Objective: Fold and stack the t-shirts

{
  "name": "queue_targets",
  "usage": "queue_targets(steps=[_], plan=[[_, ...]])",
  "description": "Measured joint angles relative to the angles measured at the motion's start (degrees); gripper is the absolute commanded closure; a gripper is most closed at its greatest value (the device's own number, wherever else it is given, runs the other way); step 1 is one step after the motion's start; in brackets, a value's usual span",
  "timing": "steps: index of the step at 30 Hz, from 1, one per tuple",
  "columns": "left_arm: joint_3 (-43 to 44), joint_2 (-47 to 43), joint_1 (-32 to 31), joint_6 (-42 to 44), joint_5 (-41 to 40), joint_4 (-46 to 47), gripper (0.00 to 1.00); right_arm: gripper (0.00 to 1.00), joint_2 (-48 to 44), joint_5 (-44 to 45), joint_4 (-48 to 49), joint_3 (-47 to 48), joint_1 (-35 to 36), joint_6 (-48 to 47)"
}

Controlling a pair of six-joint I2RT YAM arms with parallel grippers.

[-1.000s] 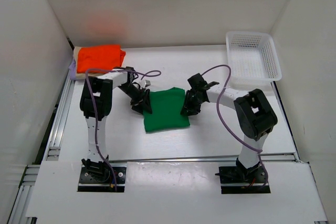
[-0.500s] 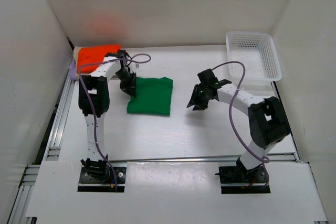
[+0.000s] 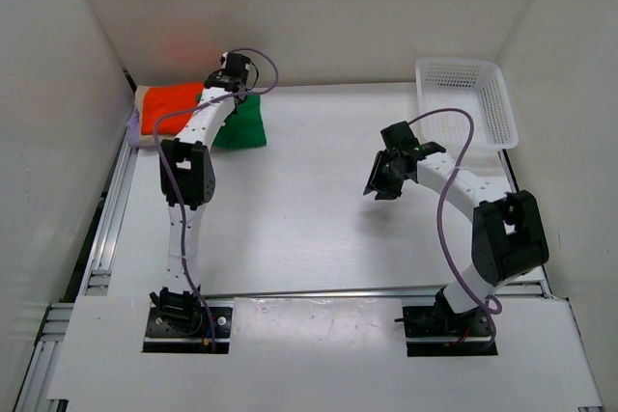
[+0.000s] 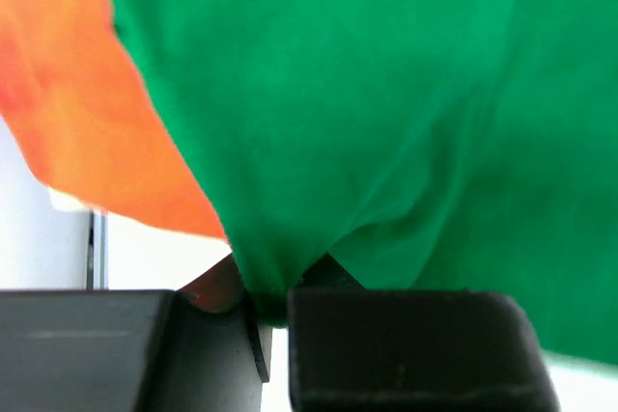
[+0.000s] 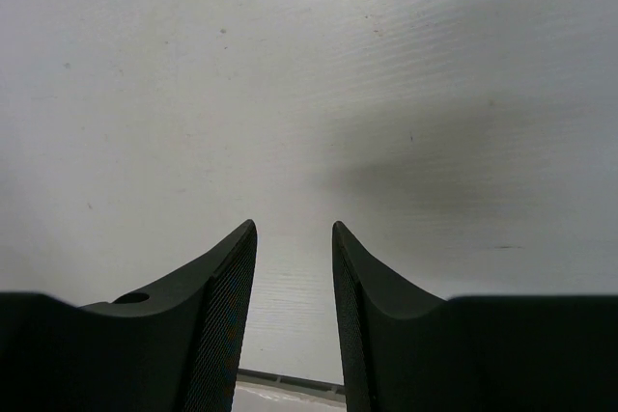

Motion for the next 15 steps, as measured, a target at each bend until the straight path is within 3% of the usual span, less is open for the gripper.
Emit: queue_targets(steps=[6,15], plan=[[3.63,3.74,-0.76,0.00,-8.13,5.07,0.90,0.58,-1.11,0.46,-0.50,-0.26,0.02,-0.26],[3.89,1.31,0.31,0.11,-10.88,7.85,0.90,0.58,-2.25,1.42,-1.25,-1.27,0.02,-0.31]])
